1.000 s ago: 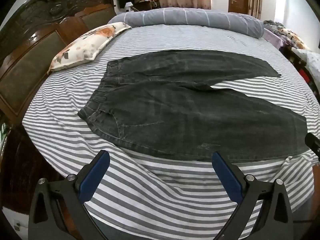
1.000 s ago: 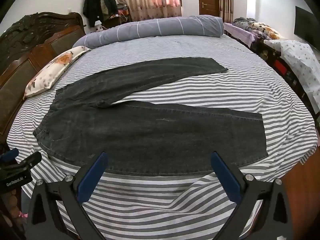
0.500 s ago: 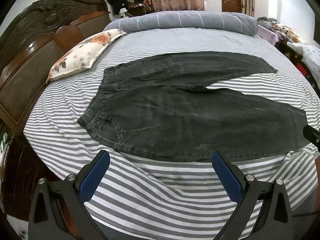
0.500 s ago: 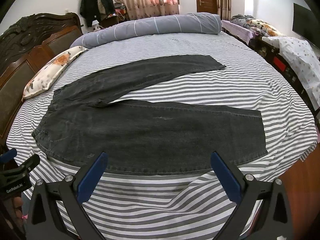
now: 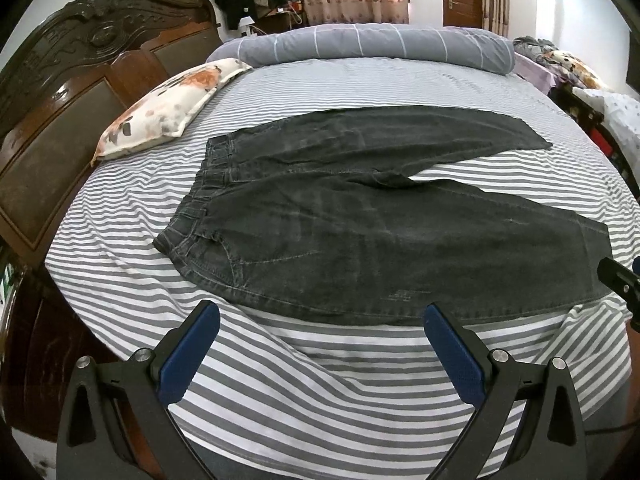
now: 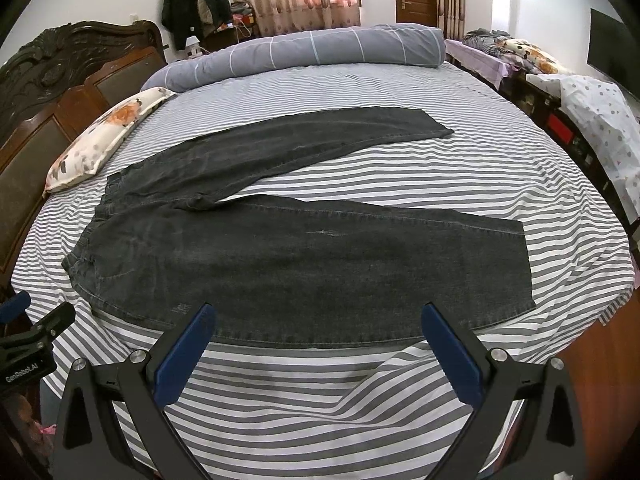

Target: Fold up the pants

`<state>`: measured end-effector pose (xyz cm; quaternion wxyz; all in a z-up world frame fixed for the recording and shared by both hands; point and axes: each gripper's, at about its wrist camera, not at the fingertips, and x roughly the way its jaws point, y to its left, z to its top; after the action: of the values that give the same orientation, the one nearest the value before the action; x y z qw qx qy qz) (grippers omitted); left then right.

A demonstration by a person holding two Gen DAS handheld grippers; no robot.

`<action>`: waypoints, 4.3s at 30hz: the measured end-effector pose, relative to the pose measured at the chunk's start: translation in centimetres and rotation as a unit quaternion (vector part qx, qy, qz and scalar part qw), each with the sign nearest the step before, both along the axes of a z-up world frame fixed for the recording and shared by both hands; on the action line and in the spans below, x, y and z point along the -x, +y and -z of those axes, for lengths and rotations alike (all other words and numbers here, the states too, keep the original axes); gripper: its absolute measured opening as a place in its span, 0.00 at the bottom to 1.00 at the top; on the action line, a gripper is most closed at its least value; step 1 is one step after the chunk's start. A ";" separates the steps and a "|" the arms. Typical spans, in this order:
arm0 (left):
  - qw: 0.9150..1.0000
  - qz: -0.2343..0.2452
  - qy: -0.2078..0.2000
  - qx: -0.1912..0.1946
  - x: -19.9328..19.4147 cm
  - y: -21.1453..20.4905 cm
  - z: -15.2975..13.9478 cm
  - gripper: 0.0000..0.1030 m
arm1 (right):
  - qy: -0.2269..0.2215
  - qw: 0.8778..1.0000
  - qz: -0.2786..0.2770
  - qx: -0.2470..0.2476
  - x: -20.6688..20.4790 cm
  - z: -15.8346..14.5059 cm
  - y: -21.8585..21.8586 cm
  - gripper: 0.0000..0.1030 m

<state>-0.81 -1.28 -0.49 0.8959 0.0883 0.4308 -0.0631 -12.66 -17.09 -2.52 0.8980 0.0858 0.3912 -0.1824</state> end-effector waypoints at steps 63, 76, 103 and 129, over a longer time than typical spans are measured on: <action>1.000 -0.025 0.000 -0.002 0.0 0.5 -0.4 0.98 | 0.008 1.000 -0.004 -0.001 -0.3 0.2 -0.3 0.99; 0.998 -0.055 -0.006 0.013 -2.6 3.5 -0.2 0.98 | -0.035 0.999 -0.012 0.001 0.3 -0.7 -1.0 0.99; 0.991 -0.111 0.010 0.068 -25.5 16.8 0.1 0.86 | 0.009 0.991 -0.129 0.027 -16.2 -2.7 -2.6 0.99; 0.978 -0.055 0.084 0.181 -39.6 19.7 11.1 0.42 | 0.062 0.985 -0.160 0.009 -34.1 3.9 -2.6 0.99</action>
<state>38.75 18.45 -11.55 0.8597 -0.1045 0.4903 -0.0976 21.47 -19.70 -6.45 0.8903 0.0024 0.4532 -0.0449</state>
